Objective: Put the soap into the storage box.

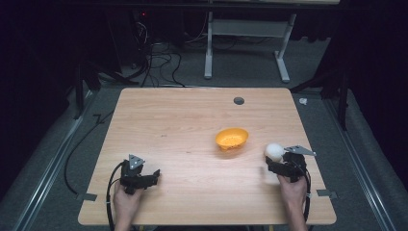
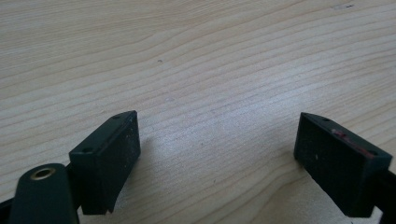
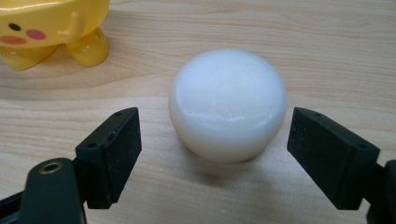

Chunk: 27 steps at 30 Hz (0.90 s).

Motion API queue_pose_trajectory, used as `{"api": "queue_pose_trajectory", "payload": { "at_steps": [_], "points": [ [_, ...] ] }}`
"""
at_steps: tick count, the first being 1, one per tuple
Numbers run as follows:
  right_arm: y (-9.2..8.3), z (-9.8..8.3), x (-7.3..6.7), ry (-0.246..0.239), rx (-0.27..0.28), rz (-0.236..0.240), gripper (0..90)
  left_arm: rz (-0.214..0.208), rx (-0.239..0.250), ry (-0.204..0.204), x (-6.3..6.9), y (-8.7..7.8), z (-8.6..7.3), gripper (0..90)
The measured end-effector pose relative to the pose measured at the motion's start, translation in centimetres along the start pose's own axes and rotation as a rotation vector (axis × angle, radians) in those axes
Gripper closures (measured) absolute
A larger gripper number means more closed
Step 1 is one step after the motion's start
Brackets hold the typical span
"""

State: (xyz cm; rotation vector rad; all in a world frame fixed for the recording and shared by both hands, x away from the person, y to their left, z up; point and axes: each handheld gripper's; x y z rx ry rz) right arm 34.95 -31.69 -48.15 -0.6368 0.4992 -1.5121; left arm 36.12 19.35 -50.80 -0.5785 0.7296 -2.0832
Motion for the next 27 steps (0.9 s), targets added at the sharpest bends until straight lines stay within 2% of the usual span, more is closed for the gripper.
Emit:
{"api": "queue_pose_trajectory", "payload": {
  "at_steps": [13,20,27],
  "points": [
    [1.4,1.0,0.3,0.017,-0.024,-0.022,16.7,0.0,0.0,0.0,0.0,0.0,0.0,14.8],
    [2.4,1.3,0.0,-0.008,-0.037,-0.035,17.6,0.0,0.0,0.0,0.0,0.0,0.0,14.8],
    [3.3,1.4,-0.2,-0.004,-0.063,-0.027,18.1,0.0,0.0,0.0,0.0,0.0,0.0,14.8]
  ]
}}
Point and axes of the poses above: each handheld gripper's, and its own axes: y roughly forward along the jaws, z roughly out of its top, x roughly to its right, and after that the axes turned 10 degrees about -z, right-handed
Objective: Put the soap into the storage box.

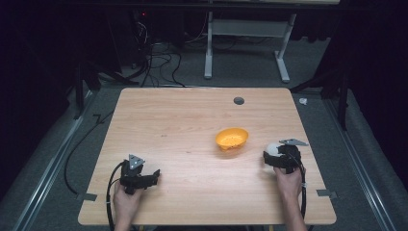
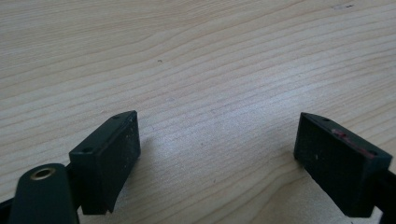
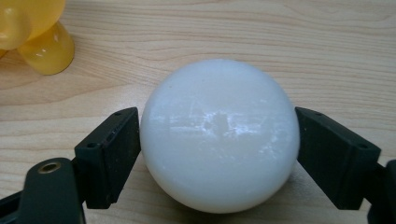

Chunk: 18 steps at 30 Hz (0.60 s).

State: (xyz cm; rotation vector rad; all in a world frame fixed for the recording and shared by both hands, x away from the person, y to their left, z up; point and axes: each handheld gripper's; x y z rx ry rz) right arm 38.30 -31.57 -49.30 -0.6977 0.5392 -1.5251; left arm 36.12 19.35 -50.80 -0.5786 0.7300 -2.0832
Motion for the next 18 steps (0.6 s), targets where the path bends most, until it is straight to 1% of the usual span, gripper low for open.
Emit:
{"api": "queue_pose_trajectory", "payload": {
  "at_steps": [2,3,9,12,18],
  "points": [
    [0.2,0.02,-0.21,-0.005,-0.007,-0.002,18.8,0.0,0.0,0.0,0.0,0.0,0.0,14.8],
    [0.35,0.04,-0.4,-0.011,-0.009,-0.015,19.0,0.0,0.0,0.0,0.0,0.0,0.0,14.8],
    [0.69,-0.02,-0.33,0.002,-0.016,-0.02,21.7,0.001,0.002,0.0,0.0,0.01,-0.01,14.9],
    [0.71,-0.07,-0.4,-0.006,-0.009,-0.025,22.4,0.001,0.001,0.0,0.0,0.01,0.0,14.8],
    [0.7,-0.22,-0.44,-0.001,0.002,-0.027,22.7,0.001,0.002,0.0,-0.01,0.01,-0.01,14.9]
  ]
}}
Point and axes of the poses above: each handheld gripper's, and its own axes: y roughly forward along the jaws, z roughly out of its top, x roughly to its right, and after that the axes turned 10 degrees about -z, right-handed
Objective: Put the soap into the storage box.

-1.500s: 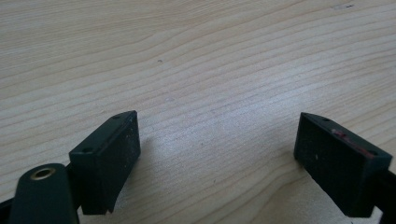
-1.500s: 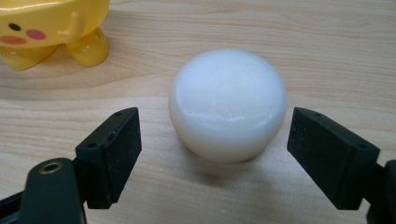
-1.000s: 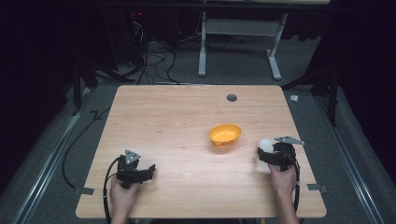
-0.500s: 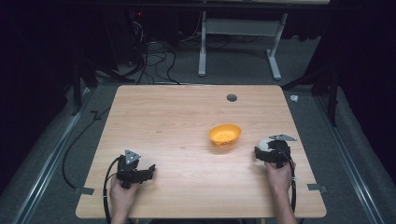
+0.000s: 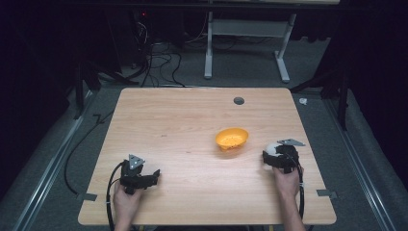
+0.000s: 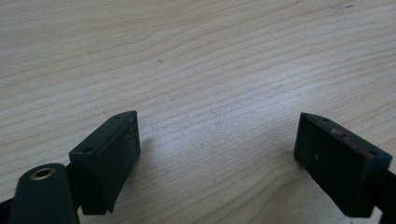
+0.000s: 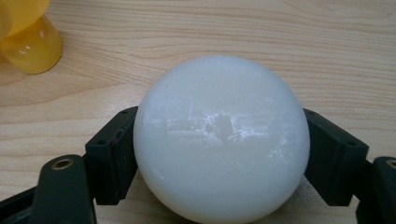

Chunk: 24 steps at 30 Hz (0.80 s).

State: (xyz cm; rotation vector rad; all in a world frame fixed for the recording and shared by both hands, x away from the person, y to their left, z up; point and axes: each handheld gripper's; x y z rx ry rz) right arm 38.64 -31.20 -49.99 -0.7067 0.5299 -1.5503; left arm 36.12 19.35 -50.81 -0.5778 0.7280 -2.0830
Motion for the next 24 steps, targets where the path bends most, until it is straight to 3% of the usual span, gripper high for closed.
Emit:
{"api": "queue_pose_trajectory", "payload": {
  "at_steps": [14,24],
  "points": [
    [-0.1,0.13,0.17,-0.024,-0.009,0.023,23.1,0.0,0.0,0.0,0.01,0.0,0.0,14.9],
    [-0.67,0.26,0.24,-0.012,0.01,0.051,23.1,0.001,-0.002,0.001,0.02,0.0,0.01,14.8]
  ]
}}
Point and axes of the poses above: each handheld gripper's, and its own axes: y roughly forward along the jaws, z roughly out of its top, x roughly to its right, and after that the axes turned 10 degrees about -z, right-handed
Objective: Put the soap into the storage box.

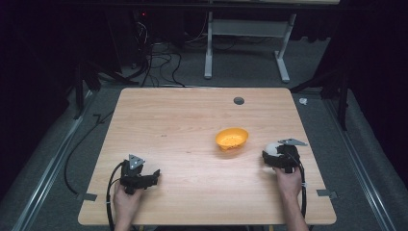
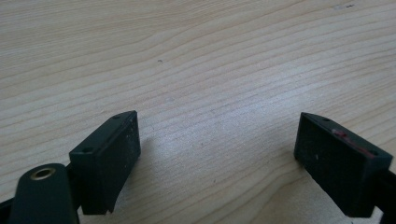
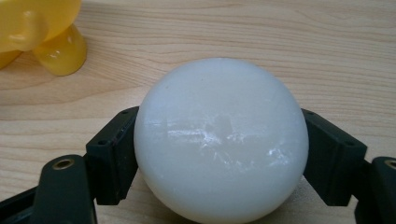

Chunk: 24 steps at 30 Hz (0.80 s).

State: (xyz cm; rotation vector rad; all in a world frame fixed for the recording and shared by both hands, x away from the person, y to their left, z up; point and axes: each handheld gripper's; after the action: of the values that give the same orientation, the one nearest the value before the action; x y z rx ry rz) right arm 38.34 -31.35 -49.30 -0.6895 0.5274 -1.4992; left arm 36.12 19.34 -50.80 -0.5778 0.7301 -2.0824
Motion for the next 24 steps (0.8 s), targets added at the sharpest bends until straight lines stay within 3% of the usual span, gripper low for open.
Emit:
{"api": "queue_pose_trajectory", "payload": {
  "at_steps": [15,24],
  "points": [
    [-1.2,0.4,-1.1,-0.027,0.034,0.043,23.1,0.0,0.0,0.0,0.0,0.0,0.0,14.8],
    [-2.0,0.6,-2.2,-0.071,0.036,0.075,23.1,0.0,0.0,0.0,0.0,0.0,0.0,14.8]
  ]
}}
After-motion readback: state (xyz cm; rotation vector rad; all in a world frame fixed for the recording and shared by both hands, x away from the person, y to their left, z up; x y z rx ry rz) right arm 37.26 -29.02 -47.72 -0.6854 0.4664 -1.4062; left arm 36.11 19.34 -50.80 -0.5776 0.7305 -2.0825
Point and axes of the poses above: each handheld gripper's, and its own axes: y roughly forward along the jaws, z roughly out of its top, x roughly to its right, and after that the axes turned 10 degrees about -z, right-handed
